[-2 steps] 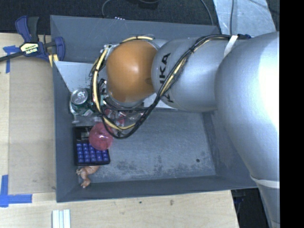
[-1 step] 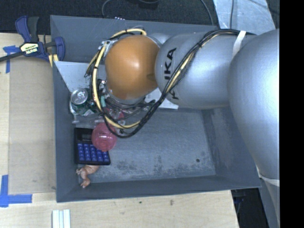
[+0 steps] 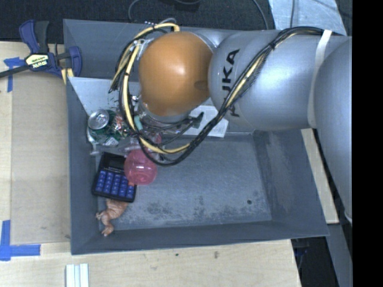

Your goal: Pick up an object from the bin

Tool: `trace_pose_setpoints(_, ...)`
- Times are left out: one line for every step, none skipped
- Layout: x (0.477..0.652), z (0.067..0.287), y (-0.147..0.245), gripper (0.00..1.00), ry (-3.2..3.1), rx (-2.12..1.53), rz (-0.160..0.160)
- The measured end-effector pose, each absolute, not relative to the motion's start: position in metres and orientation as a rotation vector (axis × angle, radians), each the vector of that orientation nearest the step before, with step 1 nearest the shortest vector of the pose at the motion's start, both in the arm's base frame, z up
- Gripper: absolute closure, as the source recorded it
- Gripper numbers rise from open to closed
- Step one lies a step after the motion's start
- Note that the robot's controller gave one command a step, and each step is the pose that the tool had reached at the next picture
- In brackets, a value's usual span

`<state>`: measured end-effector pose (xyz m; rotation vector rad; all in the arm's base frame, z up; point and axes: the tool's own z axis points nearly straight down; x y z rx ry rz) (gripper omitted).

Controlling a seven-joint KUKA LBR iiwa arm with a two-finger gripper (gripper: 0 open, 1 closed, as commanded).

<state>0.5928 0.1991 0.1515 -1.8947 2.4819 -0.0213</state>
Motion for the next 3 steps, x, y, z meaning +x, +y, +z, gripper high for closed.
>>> trace_pose_setpoints(0.597,0.201,0.198,1.00,2.656,-1.642,-0.017)
trace_pose_setpoints(0.602,0.229,0.195,1.00,2.596,-1.716,-0.023)
trace_pose_setpoints(0.604,0.205,0.204,1.00,2.590,-1.735,-0.020)
